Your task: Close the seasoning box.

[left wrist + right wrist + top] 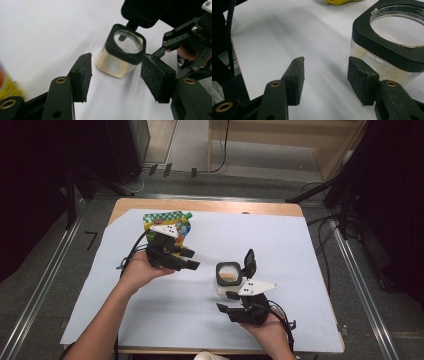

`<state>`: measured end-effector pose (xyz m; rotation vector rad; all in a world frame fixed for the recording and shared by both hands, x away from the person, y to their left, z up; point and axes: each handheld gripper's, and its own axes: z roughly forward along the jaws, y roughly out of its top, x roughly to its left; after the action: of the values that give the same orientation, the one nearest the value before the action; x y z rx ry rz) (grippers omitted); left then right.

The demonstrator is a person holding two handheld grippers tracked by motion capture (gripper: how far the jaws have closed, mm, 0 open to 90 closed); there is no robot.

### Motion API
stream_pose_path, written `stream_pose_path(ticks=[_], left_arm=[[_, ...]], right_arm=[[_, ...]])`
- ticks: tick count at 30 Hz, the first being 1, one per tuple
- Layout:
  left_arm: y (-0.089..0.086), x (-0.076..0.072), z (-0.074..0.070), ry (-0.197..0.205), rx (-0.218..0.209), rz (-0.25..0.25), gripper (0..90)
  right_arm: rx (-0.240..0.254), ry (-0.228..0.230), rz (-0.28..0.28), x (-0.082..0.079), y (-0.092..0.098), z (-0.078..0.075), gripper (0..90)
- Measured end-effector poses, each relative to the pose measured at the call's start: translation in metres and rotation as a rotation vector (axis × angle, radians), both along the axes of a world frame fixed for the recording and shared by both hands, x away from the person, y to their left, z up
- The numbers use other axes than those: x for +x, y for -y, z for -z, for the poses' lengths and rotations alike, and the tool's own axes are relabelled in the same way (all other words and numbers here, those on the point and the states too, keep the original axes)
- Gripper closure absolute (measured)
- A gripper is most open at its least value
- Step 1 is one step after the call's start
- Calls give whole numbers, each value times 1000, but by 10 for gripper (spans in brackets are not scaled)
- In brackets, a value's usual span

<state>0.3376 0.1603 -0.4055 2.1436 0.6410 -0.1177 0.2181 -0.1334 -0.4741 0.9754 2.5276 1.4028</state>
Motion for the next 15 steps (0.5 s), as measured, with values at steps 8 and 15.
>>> stream_pose_path(ticks=[8,15], left_arm=[[-22,-1,-5,22,11,-39,434],[-42,0,-6,29,22,-90,434]], right_arm=[[0,8,-21,2,-6,-1,465],[-21,34,-38,1,-12,-2,457]])
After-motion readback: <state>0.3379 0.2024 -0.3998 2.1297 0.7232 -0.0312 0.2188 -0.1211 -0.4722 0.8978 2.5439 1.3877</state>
